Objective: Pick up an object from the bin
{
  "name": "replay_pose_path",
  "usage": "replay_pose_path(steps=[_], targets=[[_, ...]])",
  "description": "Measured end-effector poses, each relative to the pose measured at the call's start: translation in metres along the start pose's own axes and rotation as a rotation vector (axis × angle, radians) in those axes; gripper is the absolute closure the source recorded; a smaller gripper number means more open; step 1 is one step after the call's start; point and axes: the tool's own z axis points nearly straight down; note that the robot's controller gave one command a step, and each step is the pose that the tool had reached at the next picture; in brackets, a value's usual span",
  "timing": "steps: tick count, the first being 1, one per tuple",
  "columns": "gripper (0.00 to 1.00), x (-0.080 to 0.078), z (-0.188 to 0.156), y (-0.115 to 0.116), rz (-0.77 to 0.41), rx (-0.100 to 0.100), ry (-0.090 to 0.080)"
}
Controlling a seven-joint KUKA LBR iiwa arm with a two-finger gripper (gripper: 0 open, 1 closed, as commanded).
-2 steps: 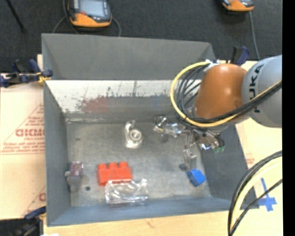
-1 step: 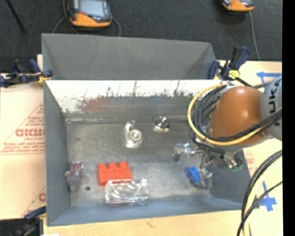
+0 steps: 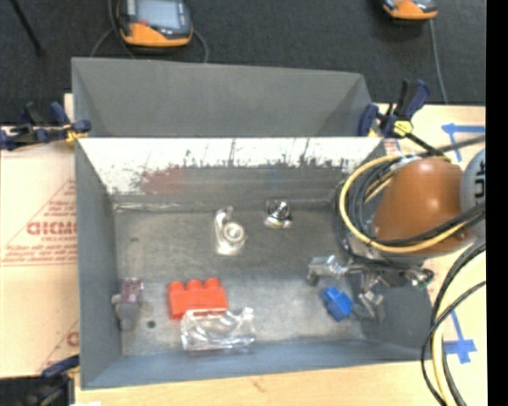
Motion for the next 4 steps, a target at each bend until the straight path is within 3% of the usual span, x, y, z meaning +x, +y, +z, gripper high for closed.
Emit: replay_pose_path(steps=[1,2,3,4], targets=[[0.0,0.011,0.002,0.014,-0.223,-0.006,0.003],[1.0,0.012,0.002,0.014,-0.222,-0.005,0.003],[1.0,-0.004,-0.096,0.017,-0.013,0.003,-0.003],[1.0,-0.011,-0.158,0.014,0.055,0.004,-0.004]])
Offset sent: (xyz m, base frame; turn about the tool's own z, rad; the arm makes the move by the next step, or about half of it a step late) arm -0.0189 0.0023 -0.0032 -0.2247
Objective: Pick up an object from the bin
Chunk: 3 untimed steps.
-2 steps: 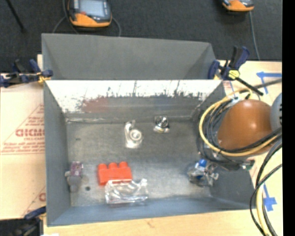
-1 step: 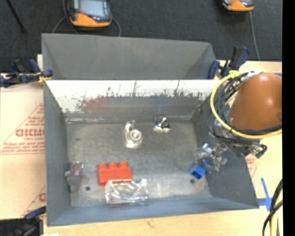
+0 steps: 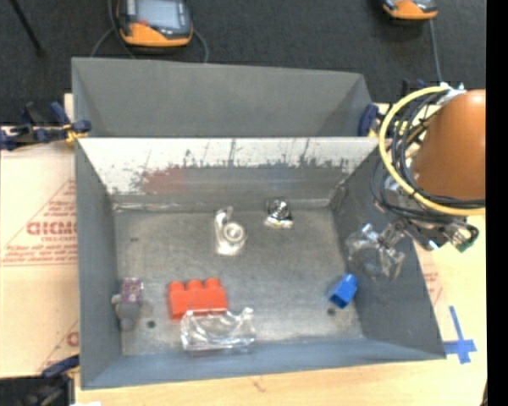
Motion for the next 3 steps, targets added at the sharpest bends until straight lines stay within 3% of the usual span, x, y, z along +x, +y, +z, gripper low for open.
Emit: replay_pose_path(steps=[1,2,3], targets=[[0.0,0.001,0.004,0.001,0.002,-0.007,0.004],[0.0,0.032,0.113,-0.018,-0.042,-0.012,0.009],[0.0,0.004,0.161,-0.037,-0.071,-0.009,-0.002]])
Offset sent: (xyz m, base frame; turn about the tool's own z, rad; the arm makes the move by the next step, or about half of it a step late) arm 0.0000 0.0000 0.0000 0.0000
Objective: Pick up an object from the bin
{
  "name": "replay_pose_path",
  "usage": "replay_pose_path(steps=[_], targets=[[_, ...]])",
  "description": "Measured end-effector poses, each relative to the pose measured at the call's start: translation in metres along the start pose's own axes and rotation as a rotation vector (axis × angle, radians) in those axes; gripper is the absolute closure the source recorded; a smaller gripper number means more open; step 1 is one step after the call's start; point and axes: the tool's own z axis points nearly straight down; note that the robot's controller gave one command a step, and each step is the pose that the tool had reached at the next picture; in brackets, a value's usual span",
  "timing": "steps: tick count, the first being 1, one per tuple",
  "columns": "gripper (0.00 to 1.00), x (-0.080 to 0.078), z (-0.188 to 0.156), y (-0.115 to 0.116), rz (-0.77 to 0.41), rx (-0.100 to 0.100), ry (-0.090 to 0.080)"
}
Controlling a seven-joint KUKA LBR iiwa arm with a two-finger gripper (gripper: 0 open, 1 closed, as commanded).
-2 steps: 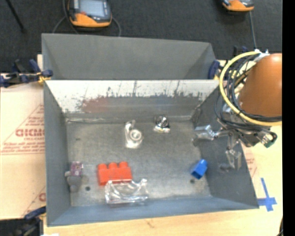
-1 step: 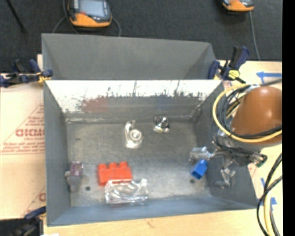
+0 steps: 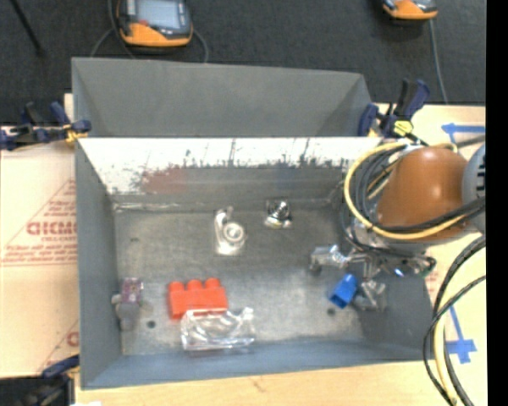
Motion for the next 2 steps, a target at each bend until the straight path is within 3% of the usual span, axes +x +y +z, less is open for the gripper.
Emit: replay_pose_path(steps=[1,2], targets=[[1.0,0.003,-0.002,-0.002,0.001,0.005,0.003],[1.0,0.003,-0.135,-0.009,-0.298,0.008,0.005]])
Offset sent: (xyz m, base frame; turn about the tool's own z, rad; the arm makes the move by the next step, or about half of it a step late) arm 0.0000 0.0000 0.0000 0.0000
